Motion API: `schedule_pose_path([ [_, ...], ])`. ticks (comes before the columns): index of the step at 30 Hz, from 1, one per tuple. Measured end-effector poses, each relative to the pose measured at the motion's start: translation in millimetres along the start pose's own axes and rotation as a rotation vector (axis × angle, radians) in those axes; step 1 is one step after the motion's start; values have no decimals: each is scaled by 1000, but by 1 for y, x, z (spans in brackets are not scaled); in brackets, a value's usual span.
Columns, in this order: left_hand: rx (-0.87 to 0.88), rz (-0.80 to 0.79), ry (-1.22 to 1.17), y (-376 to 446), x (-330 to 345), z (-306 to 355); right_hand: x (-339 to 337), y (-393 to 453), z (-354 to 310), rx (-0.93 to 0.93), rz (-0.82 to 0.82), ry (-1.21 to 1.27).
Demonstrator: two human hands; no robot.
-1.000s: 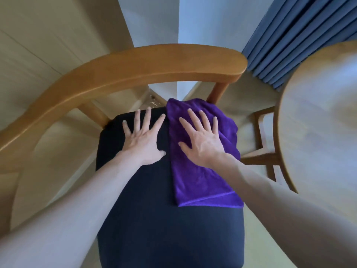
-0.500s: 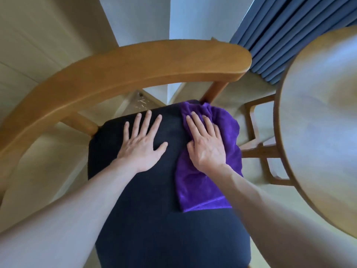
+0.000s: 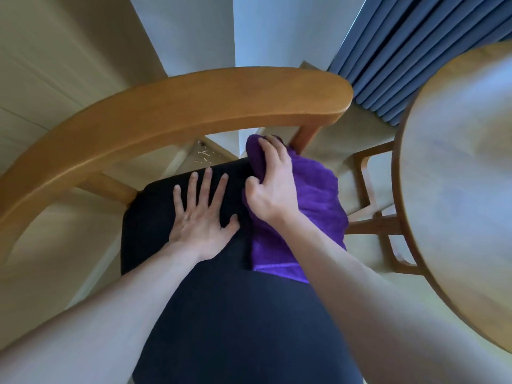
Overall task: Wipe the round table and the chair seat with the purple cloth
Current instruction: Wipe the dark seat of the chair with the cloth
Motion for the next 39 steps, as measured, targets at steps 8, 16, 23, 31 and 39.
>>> schedule_pose_path([
  [8, -7, -59, 17, 1, 0, -2, -18, -22, 69, -61, -76, -493],
  [16, -10, -71, 35, 0, -1, 0, -74, -86, 115, 593, 100, 192],
  [23, -16, -105, 34, -1, -3, 0, -49, -34, 47, 430, 164, 387],
  [31, 2, -58, 34, 0, -1, -1, -34, -34, 104, 178, -195, -533],
  [39, 12, -22, 52, -1, -3, 1, -20, -57, 87, 180, -119, -512],
])
Point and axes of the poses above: each hand's wrist, its own y-axis towards the middle knuckle, its own x-axis out of the palm, z = x × y, the point moved 5 cm from there along y, towards the middle knuckle
